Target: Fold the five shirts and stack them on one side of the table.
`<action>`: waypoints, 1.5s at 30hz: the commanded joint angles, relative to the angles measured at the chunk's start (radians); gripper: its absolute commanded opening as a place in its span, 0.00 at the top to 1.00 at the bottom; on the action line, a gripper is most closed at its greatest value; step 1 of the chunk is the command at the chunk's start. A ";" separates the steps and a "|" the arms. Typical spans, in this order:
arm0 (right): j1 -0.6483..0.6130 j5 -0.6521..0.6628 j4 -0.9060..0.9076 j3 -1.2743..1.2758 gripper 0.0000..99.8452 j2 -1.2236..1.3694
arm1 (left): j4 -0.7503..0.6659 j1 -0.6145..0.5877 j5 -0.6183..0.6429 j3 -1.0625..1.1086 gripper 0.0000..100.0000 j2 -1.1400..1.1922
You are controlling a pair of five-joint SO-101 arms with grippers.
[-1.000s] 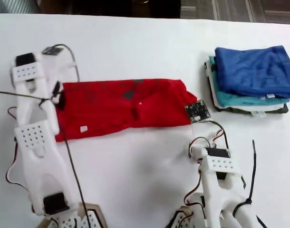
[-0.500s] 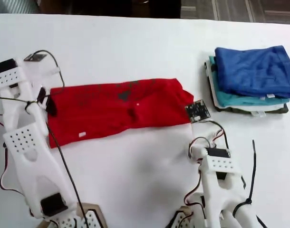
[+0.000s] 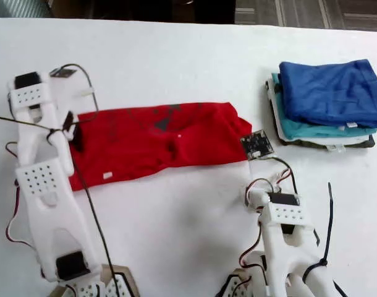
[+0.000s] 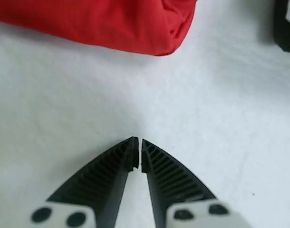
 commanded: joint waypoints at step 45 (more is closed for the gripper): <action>-0.004 -0.008 -0.018 -0.006 0.98 -0.027 | -0.160 -0.041 -0.026 0.558 0.89 -0.308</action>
